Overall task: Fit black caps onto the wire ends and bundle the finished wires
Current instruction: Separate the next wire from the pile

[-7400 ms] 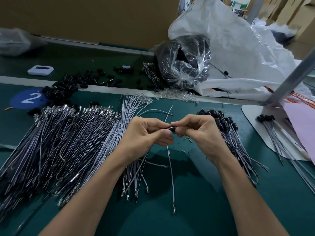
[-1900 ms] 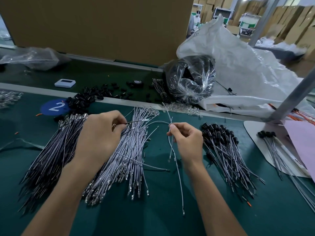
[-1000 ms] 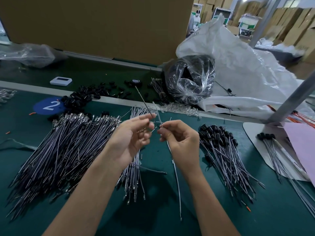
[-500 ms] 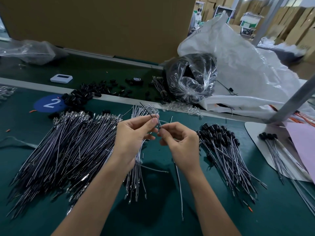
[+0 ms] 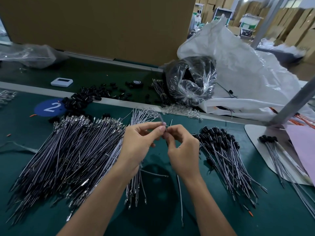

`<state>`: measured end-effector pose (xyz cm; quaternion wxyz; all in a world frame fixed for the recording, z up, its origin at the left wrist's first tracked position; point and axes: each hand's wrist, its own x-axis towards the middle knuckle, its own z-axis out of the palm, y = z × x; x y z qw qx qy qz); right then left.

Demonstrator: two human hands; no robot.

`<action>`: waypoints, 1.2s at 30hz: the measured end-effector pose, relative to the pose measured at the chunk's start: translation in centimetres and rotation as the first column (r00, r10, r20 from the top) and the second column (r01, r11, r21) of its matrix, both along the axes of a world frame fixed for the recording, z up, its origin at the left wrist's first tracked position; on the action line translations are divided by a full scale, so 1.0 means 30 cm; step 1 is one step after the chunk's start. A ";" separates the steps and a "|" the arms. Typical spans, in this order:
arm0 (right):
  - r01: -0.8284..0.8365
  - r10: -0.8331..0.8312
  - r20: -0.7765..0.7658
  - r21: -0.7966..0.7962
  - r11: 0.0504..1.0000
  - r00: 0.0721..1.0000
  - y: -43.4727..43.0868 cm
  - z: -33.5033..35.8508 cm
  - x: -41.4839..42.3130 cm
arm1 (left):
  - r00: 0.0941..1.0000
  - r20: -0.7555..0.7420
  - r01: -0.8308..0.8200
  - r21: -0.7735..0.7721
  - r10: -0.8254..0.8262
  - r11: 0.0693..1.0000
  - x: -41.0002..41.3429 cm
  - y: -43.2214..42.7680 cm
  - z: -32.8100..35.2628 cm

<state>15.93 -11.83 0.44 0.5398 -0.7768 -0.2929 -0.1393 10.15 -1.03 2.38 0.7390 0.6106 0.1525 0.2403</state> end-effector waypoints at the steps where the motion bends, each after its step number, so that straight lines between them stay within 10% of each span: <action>1: 0.033 -0.032 -0.007 0.044 0.999 0.999 0.000 -0.001 0.001 | 1.000 0.015 0.011 -0.006 -0.011 1.000 0.002 0.013 0.016; 6: 0.192 -0.196 0.030 0.105 0.976 0.980 -0.007 -0.026 0.031 | 0.982 -0.046 -0.169 0.244 0.185 0.955 0.159 0.166 0.074; 12: 0.240 -0.242 0.048 0.033 0.970 0.969 -0.014 -0.068 0.054 | 0.917 -0.293 0.098 0.824 0.271 0.558 0.495 0.352 0.014; 28: 0.194 -0.194 0.021 0.005 0.981 0.981 -0.002 -0.073 0.055 | 0.874 -0.408 0.394 0.913 0.264 0.108 0.642 0.427 -0.037; 36: 0.184 -0.185 0.010 0.020 0.983 0.983 -0.003 -0.080 0.064 | 0.890 -0.417 0.396 0.908 0.183 0.138 0.687 0.451 -0.028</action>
